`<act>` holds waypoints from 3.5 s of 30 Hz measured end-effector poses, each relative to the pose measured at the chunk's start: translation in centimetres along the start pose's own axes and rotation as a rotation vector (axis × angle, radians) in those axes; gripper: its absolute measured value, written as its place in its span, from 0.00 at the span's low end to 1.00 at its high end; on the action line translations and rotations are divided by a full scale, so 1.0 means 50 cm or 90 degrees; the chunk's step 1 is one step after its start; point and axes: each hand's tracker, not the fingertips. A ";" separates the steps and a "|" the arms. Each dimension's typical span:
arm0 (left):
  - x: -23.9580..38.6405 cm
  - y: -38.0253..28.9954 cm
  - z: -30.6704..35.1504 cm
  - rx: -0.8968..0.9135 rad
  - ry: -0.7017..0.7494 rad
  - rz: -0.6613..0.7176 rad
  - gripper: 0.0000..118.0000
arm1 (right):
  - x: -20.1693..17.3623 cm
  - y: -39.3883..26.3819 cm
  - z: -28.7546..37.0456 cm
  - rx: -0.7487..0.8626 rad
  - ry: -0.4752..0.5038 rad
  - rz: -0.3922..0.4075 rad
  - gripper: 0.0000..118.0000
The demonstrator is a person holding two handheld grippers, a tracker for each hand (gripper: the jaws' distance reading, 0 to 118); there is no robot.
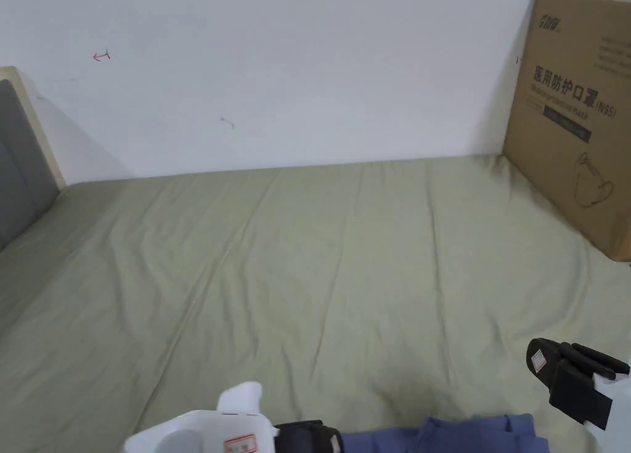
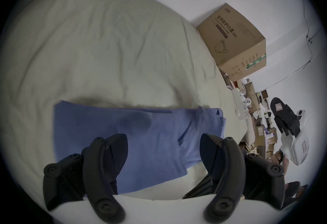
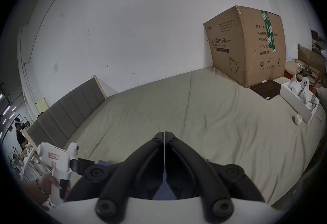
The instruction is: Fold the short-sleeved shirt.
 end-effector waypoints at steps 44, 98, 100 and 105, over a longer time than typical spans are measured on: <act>-0.430 -0.062 -0.007 0.036 -0.416 0.336 0.89 | -0.070 0.003 -0.025 -0.042 0.025 0.038 0.01; 0.131 0.033 0.014 0.084 -0.022 -0.102 0.45 | 0.067 -0.008 0.037 -0.011 0.025 -0.054 0.01; 0.142 0.026 0.005 0.077 0.007 -0.148 0.00 | 0.070 -0.008 0.037 -0.009 0.023 -0.053 0.01; 0.167 0.007 -0.109 -0.035 -0.039 -0.133 0.00 | 0.076 -0.012 0.032 -0.011 0.019 -0.063 0.01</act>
